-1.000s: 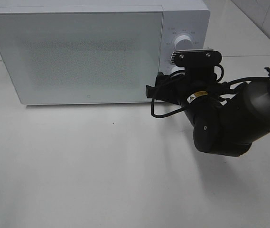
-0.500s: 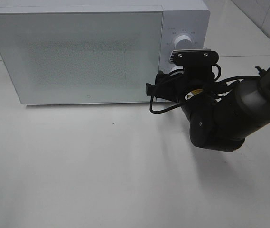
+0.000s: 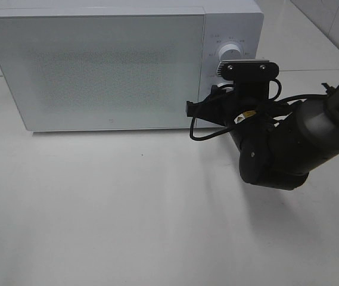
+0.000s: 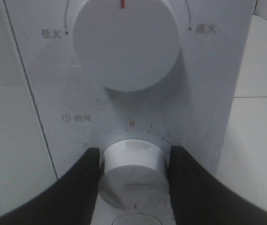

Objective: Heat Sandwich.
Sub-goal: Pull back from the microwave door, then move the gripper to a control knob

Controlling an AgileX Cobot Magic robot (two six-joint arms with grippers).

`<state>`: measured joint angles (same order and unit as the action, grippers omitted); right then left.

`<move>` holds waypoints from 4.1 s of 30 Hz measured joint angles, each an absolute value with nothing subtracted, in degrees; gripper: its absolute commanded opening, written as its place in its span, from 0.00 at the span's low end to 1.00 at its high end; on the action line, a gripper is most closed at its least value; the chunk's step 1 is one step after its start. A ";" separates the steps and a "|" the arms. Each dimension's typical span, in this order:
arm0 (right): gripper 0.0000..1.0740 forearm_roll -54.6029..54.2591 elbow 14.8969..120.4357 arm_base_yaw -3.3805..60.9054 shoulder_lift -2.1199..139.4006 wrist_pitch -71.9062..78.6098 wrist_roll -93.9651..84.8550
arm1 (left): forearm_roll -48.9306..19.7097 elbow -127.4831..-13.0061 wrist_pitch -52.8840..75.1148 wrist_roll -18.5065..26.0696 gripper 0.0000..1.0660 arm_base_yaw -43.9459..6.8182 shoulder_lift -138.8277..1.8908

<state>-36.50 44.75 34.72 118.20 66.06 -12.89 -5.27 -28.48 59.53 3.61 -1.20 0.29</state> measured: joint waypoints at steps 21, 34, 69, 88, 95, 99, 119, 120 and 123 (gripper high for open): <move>0.10 -36.50 44.75 34.72 118.20 66.06 -10.83 | -5.27 -28.48 59.53 3.61 0.97 -1.20 0.29; 0.07 -36.55 44.75 34.72 118.20 66.06 1.55 | -5.27 -28.48 59.53 3.61 0.97 -1.20 0.29; 0.08 -37.41 44.52 34.61 118.66 67.38 69.16 | -5.27 -28.48 59.53 3.61 0.97 -1.20 0.29; 0.11 -37.87 44.52 34.61 118.72 67.15 83.59 | -5.27 -28.48 59.53 3.61 0.97 -1.20 0.29; 0.13 -37.87 44.52 34.61 118.72 67.09 83.14 | -5.27 -28.48 59.53 3.61 0.97 -1.20 0.29; 0.15 -37.87 44.52 34.61 118.72 67.09 82.91 | -5.27 -28.48 59.53 3.61 0.97 -1.20 0.29; 0.47 -38.10 44.52 34.61 118.72 67.15 78.61 | -5.27 -28.48 59.53 3.61 0.97 -1.20 0.29; 0.51 -38.04 44.52 34.61 118.72 67.15 78.50 | -5.27 -28.48 59.53 3.61 0.97 -1.20 0.29; 0.58 -38.04 44.52 34.61 118.60 67.67 77.81 | -5.27 -28.48 59.53 3.61 0.97 -1.20 0.29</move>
<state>-38.04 44.52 34.61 118.60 67.67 77.81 -5.27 -28.48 59.53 3.61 -1.20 0.29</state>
